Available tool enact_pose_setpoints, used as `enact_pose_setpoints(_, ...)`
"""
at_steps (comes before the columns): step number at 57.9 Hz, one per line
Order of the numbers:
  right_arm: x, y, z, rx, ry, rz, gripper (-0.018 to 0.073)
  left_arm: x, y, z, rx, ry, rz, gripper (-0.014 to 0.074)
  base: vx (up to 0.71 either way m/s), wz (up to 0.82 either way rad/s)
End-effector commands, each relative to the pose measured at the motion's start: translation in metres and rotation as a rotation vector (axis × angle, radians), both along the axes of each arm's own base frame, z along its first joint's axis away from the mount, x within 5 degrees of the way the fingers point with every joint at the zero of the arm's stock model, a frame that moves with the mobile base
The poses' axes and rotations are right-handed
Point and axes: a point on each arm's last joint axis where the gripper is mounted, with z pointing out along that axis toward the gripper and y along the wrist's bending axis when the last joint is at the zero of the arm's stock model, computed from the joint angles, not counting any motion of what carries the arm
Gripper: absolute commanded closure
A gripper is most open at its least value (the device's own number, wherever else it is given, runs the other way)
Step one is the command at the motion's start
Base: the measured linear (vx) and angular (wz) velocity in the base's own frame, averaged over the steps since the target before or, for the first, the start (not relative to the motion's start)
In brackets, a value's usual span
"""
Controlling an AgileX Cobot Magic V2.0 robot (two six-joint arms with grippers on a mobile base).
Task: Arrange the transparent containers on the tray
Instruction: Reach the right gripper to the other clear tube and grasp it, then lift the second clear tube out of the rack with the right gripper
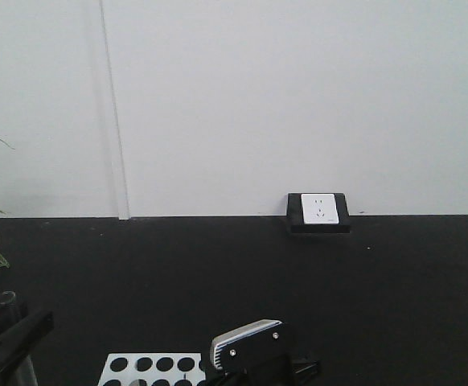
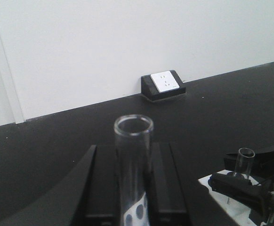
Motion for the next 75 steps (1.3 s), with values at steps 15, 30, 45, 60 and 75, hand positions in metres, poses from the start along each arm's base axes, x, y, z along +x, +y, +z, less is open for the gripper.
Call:
enact_pose_setpoints(15, 0.002, 0.0, 0.033, 0.068, -0.11, 0.002, 0.0353, -0.001, 0.0, 0.021, -0.066, -0.125, -0.002, 0.0468, 0.0, 0.0)
enact_pose_setpoints(30, -0.008, -0.008, 0.067, 0.124, -0.126, 0.026, 0.0363, -0.001, 0.0, 0.021, -0.067, -0.126, -0.002, 0.0468, 0.0, 0.0)
enact_pose_setpoints(45, -0.018, -0.017, 0.106, 0.107, -0.141, 0.045, 0.0363, -0.001, 0.0, 0.021, -0.067, -0.127, -0.002, 0.0468, 0.0, 0.0)
enact_pose_setpoints(60, -0.022, -0.022, 0.161, 0.132, -0.155, 0.043, 0.0361, -0.001, 0.0, 0.022, -0.07, -0.133, -0.002, 0.0468, 0.0, 0.0)
enact_pose_setpoints(75, -0.04, -0.049, 0.208, 0.104, -0.215, 0.006, 0.0358, -0.001, 0.0, 0.033, -0.099, -0.2, -0.002, 0.0468, 0.0, 0.0)
